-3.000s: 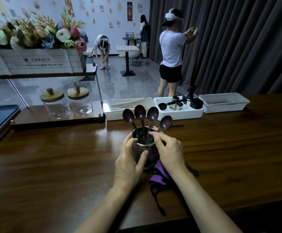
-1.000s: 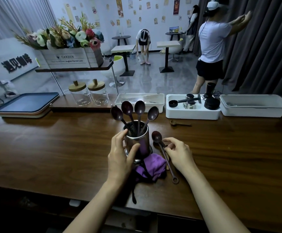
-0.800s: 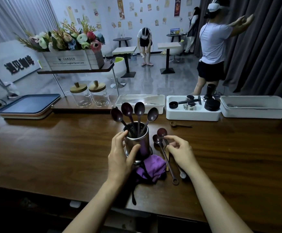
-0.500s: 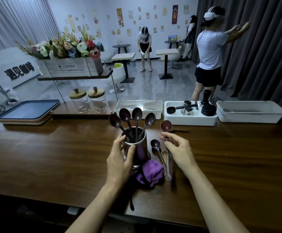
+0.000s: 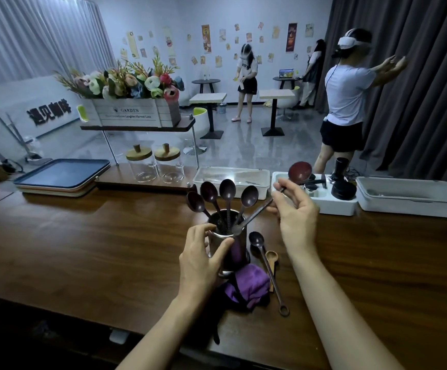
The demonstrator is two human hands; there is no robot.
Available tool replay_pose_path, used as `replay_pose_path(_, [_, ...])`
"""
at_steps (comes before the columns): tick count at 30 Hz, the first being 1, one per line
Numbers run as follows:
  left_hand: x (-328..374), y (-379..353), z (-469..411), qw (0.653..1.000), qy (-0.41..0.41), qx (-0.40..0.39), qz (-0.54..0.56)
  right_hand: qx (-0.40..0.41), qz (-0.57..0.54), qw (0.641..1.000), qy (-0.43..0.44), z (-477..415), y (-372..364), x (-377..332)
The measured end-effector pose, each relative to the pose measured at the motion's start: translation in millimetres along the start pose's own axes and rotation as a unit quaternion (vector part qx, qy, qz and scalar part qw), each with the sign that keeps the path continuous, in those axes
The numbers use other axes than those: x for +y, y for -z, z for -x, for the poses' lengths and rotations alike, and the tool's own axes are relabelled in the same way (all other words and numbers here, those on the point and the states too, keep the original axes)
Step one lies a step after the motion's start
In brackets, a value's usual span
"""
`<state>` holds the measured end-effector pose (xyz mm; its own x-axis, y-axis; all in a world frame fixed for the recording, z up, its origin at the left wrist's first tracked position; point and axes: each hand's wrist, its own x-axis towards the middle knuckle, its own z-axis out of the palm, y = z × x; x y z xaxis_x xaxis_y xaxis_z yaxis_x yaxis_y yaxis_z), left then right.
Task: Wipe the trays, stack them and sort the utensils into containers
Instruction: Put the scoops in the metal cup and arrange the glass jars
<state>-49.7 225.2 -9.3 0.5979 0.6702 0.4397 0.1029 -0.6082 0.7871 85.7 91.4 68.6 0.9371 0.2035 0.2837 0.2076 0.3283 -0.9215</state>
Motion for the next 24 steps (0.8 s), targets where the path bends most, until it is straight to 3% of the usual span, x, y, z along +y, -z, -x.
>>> replay_pose_path(7, [-1.4,-0.9,-1.0,1.000,-0.007,0.006,-0.012,0.003,0.135,0.990,0.037,9.8,-23.2,30.4])
replay_pose_path(13, [0.8,-0.8,-0.6,1.000,-0.013,0.012,-0.015,-0.042,0.300,0.950,0.072,31.1,-25.7,47.0])
replay_pose_path(19, [1.7,-1.9,0.7,1.000,-0.012,0.018,-0.009,-0.119,0.338,0.933,0.035,35.8,-19.6,40.3])
replay_pose_path(24, [1.8,-1.7,0.1,0.999,-0.018,0.023,-0.027,-0.140,0.296,0.945,-0.010,41.4,-17.1,47.6])
